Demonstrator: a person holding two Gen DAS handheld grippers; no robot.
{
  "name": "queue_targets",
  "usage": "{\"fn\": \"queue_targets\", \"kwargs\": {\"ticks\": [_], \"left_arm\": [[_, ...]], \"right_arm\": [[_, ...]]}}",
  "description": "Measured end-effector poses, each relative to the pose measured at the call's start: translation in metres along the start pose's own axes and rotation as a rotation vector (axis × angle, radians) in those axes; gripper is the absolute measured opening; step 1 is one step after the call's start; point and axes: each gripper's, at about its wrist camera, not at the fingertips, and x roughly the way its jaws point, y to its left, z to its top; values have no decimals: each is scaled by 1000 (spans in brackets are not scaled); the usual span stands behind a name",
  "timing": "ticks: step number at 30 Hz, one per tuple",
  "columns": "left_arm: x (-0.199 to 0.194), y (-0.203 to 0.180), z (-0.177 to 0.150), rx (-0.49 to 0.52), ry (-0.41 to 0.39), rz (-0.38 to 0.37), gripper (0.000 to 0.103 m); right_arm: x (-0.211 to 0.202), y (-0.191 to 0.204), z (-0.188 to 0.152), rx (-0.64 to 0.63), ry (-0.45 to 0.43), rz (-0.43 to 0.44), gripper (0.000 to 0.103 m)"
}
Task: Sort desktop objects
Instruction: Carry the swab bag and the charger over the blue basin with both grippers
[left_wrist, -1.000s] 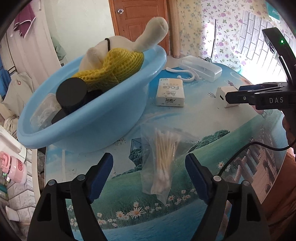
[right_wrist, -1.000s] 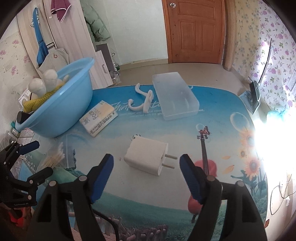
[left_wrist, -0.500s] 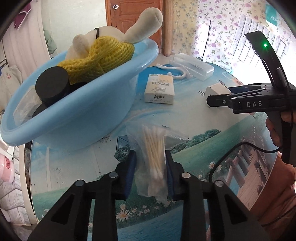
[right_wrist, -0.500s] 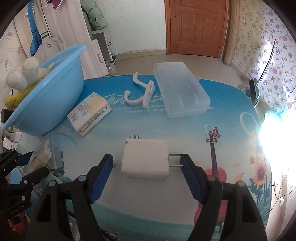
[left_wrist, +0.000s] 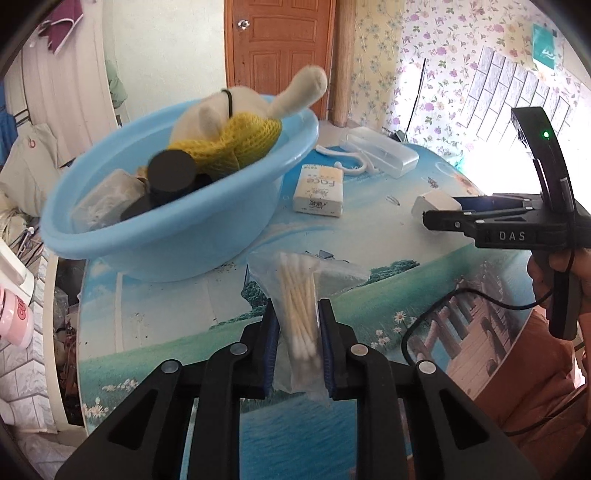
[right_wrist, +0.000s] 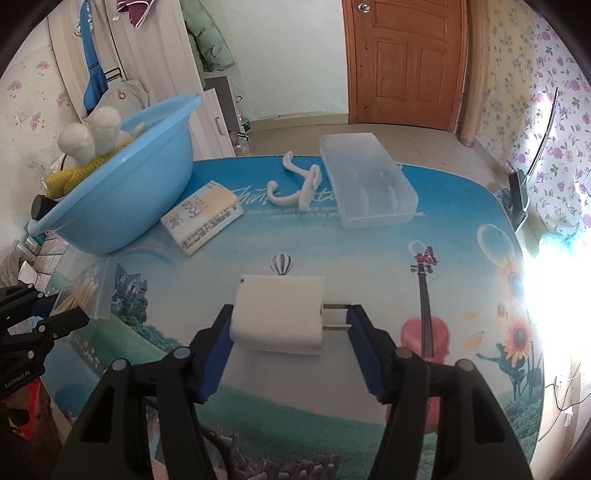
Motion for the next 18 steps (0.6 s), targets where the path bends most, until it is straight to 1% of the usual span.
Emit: {"fn": "queue_targets", "kwargs": {"ticks": [8,13,18], "left_arm": [[-40,-6,4,8,-87,21,19],[-70,-3,11,5,-152,-8,19],[-99,-6,21,40,-237,-20,19]], "right_arm": [[-32,18,-11,-48,-49,54,60],[-56,31,0,-82,-102,100,60],[-79,50,15,-125,-165,146,60]]}}
